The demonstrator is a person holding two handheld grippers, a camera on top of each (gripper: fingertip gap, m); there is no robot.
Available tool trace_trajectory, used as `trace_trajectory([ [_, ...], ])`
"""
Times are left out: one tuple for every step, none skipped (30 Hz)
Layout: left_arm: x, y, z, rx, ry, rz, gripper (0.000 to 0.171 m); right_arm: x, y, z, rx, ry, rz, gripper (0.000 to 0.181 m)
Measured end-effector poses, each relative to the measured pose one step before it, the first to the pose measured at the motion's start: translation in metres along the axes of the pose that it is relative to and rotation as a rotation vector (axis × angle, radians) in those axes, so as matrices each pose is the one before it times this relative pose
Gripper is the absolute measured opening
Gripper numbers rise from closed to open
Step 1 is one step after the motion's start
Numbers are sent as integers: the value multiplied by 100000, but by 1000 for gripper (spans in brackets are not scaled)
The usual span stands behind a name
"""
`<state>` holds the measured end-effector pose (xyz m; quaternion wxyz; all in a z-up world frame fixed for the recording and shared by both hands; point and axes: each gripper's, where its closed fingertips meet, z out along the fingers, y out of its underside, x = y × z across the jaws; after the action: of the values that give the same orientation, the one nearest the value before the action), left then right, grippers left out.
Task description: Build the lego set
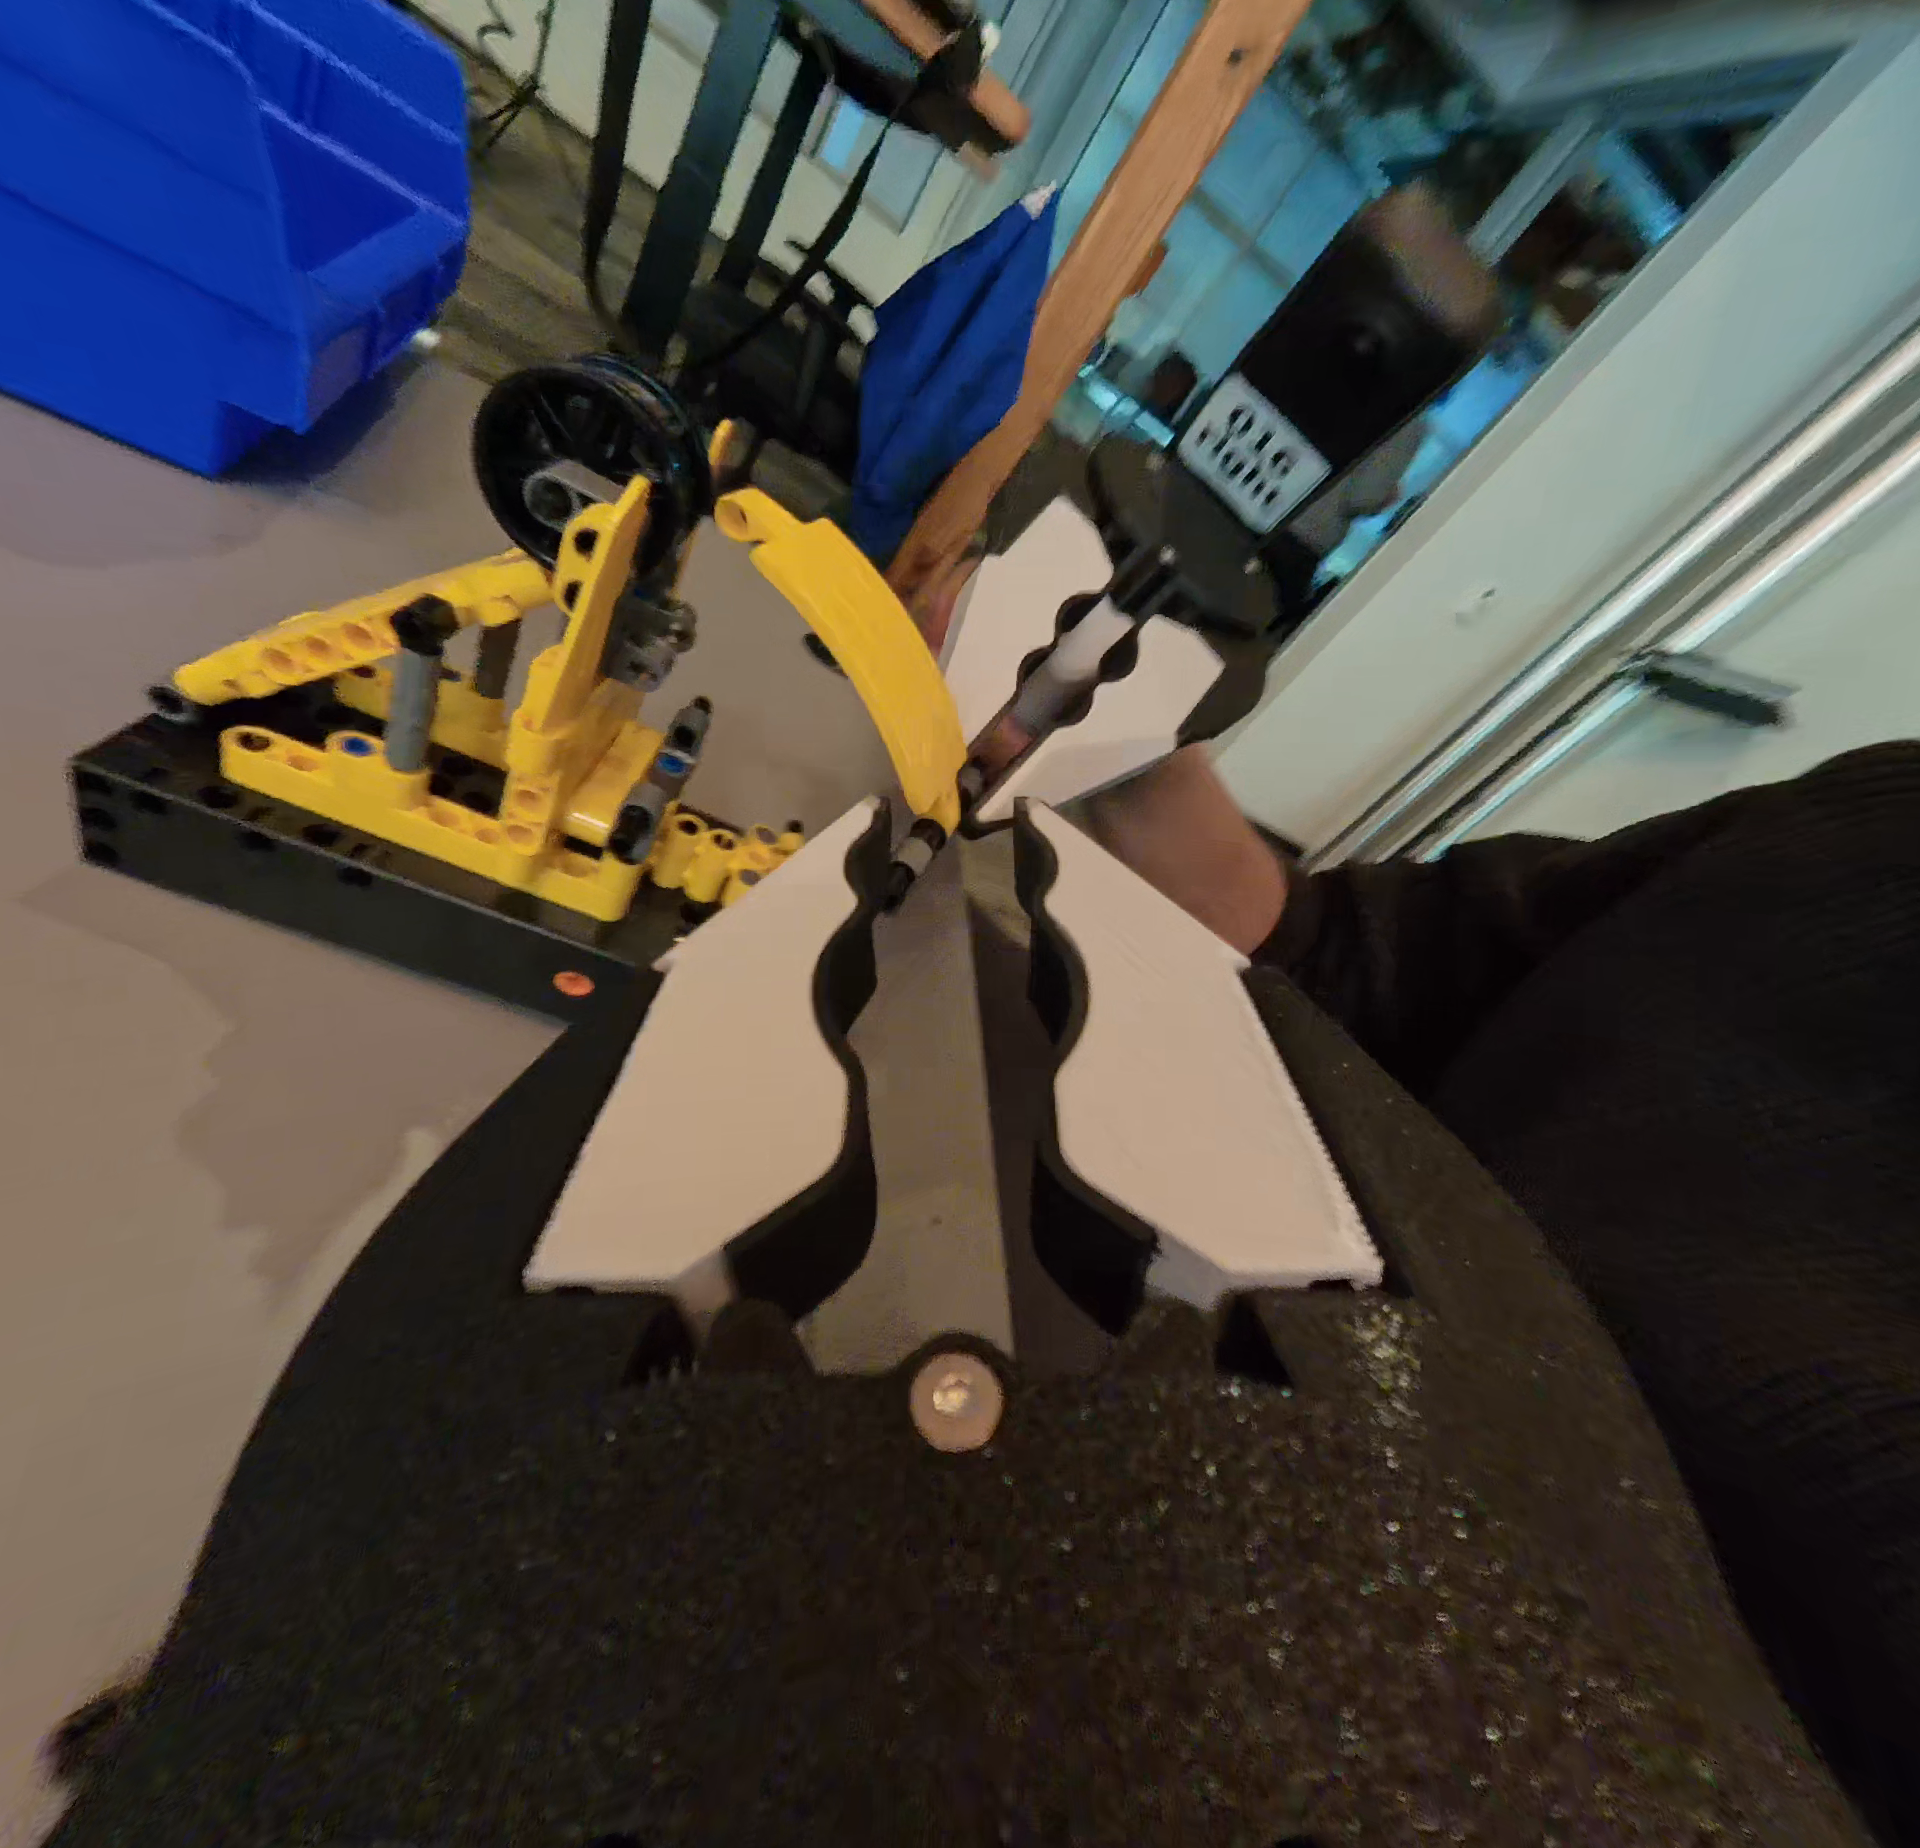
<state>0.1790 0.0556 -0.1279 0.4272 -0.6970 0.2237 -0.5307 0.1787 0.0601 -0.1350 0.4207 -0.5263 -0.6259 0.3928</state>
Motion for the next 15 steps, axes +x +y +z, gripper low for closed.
trace_trajectory([
  [-546,99,48,-2705,-3810,2676,21,332,263,210,-2626,-964,-377,6],
  [-560,233,77,-3283,-3738,1759,21,245,348,239,-1965,-1002,432,6],
  [-429,338,80,-3451,-2954,1030,21,120,411,246,-1276,-998,886,6],
  [-388,473,79,-3837,-2809,753,21,21,487,265,-1049,-686,758,6],
  [-362,519,72,-3783,-3004,910,21,31,540,222,-1323,109,60,6],
  [-297,393,39,-2556,-2927,1620,22,106,486,142,-1657,1048,-897,6],
  [-122,199,26,-1056,-2076,1866,22,133,377,53,-1705,1457,-1413,6],
  [16,23,22,-74,-833,1271,22,122,220,-26,-1301,1127,-1264,6],
  [57,-28,34,200,-119,632,22,49,57,-74,-416,213,-439,6],
  [30,-32,47,200,192,260,22,-1,-22,-72,300,-539,583,6],
  [9,-11,24,192,286,-11,22,31,37,-23,338,-596,1036,6],
  [-10,-15,5,238,312,-272,22,87,133,6,129,-332,795,6],
  [-11,-16,-14,153,470,-481,21,66,42,-18,747,-410,643,6],
  [-65,-32,-24,242,13,-534,19,20,-26,-28,1088,-679,788,6],
  [-135,-16,-27,130,-605,-351,15,8,5,-17,808,-647,770,6],
])
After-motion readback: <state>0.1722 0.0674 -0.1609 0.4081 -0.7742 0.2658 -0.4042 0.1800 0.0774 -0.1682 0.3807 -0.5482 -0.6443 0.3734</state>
